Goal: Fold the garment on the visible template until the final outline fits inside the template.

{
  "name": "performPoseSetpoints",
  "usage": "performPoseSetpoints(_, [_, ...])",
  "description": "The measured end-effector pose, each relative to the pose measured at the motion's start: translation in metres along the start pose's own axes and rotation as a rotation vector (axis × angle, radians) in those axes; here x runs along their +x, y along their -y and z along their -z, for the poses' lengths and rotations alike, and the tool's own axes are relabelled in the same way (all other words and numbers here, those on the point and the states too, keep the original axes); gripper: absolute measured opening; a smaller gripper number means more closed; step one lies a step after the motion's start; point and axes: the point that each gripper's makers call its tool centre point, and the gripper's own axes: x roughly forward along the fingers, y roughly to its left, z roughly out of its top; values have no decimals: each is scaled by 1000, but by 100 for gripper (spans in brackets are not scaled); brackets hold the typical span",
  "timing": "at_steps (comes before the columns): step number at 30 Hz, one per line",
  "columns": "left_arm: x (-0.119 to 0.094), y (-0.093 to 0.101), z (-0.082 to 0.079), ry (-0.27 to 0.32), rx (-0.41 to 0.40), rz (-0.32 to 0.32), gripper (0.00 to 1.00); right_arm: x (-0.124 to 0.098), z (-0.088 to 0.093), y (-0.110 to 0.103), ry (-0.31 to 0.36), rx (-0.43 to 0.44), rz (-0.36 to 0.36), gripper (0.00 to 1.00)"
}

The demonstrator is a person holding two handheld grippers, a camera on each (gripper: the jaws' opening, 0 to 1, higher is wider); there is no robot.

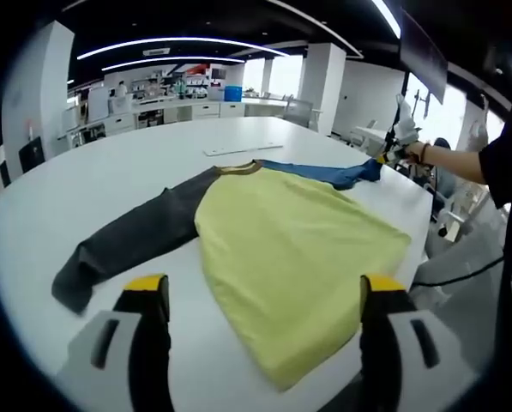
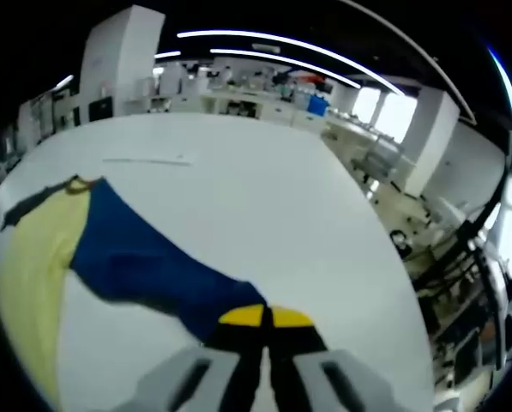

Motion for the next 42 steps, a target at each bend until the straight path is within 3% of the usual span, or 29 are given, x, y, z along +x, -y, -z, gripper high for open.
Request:
performPoseSetpoints(11, [0,-1,-7,21,-1,-33,92,22,15,-3,-43,52,0,0])
performPoseSetpoints(14, [-1,-1,-9,24,1,-37,92,40,25,2,-47,98,-6,0])
performPoseSetpoints(20, [-5,-6,-5,28,-14,-53,92,29,35,-9,-84,86,8,0])
performPoseSetpoints(22, [-6,-7,-3,22,-18,-58,92,48,32,12,-76,90,28,0])
performPoseSetpoints(24, [-5,-7,-1,16,-21,-59,92,33,31,5,-53,135,46,0])
performPoseSetpoints(26, [-5,-7,-2,17,-23,-58,92,36,27,15,-35,200,48,10])
performPoseSetpoints(29, [-4,-6,-5,29,-18,-56,92,9,27,-3,-18,238,51,21])
performPoseSetpoints(31, [-3,-7,-6,35,-18,-53,92,7,28,-1,-10,272,56,28])
performPoseSetpoints(34, [-2,-6,-6,35,-14,-47,92,9,33,-1,-18,390,46,37])
performPoseSetpoints(42, [0,-4,-8,42,-10,-34,91,-19,39,-27,-8,431,35,40])
